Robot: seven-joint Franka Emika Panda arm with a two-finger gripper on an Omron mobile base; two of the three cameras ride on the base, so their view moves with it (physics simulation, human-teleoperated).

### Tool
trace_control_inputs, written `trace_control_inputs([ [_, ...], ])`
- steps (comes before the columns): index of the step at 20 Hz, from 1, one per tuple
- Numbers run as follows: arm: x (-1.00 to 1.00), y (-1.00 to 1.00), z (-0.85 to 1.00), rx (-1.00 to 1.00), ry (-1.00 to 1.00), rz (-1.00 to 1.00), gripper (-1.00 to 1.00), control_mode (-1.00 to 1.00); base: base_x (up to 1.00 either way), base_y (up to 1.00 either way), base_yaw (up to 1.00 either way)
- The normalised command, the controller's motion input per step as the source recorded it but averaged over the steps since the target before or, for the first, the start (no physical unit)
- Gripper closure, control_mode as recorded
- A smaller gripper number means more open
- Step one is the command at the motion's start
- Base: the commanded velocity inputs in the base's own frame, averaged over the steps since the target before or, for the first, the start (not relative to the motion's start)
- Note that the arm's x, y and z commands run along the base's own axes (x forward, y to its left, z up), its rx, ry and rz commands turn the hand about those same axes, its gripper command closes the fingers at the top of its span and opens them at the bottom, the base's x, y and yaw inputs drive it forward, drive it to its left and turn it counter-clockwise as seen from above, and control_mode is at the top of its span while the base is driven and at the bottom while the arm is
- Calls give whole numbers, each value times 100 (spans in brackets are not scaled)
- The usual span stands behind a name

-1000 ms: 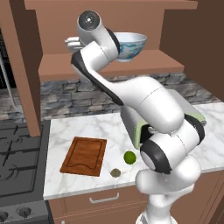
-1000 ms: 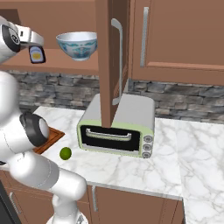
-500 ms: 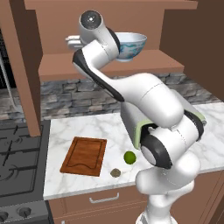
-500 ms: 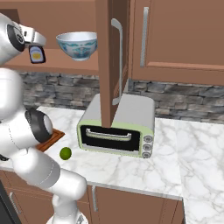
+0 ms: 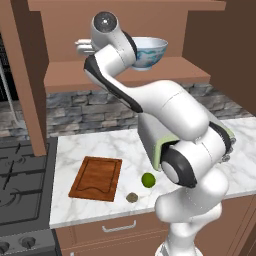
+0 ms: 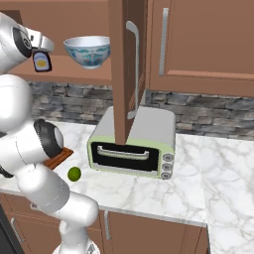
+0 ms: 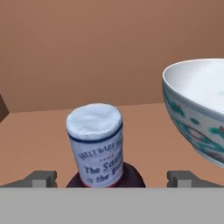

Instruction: Open the cabinet. Place the bowl and condiment on the counter. Then place the lime and garlic on the cutting board.

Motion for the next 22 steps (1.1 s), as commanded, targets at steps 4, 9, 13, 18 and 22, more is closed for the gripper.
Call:
trace_control_inputs([
  [4, 8, 5, 0, 2, -1, 4, -100, -100, 0, 0, 0],
  [9, 12, 1, -4, 3, 0, 4, -100, -100, 0, 0, 0],
  [13, 2, 0, -5, 3, 0, 5, 100, -100, 0, 0, 0],
  [18, 0, 0, -5, 3, 0, 3, 100, -100, 0, 0, 0],
  [22, -17, -3, -7, 3, 0, 0, 100, -100, 0, 0, 0],
])
